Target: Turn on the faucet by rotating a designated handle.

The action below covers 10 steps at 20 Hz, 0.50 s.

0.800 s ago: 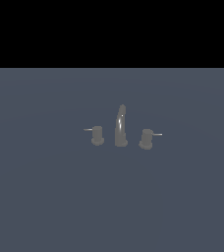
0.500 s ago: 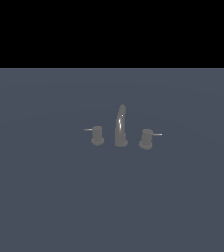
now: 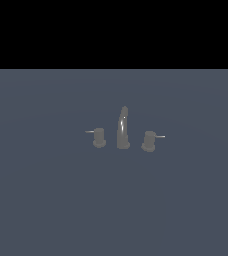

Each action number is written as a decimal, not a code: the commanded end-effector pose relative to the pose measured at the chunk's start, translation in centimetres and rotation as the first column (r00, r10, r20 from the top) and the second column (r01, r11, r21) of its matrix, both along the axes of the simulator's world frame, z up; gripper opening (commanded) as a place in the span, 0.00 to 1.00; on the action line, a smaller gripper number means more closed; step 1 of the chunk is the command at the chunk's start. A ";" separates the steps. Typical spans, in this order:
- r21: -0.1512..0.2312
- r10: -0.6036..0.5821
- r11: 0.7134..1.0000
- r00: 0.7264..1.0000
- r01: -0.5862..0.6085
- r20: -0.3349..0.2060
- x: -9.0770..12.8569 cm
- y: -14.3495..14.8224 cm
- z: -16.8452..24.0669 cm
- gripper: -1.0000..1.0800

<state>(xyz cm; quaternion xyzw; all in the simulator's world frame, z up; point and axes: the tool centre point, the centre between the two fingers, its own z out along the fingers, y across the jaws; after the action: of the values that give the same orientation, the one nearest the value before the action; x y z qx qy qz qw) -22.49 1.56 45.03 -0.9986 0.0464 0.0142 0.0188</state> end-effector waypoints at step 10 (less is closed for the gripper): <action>-0.007 -0.278 0.961 0.961 0.278 -0.002 6.0 0.7 -6.9 0.00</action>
<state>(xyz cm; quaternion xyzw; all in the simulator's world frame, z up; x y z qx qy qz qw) -17.34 2.27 39.18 -0.9860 0.1652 0.0129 0.0173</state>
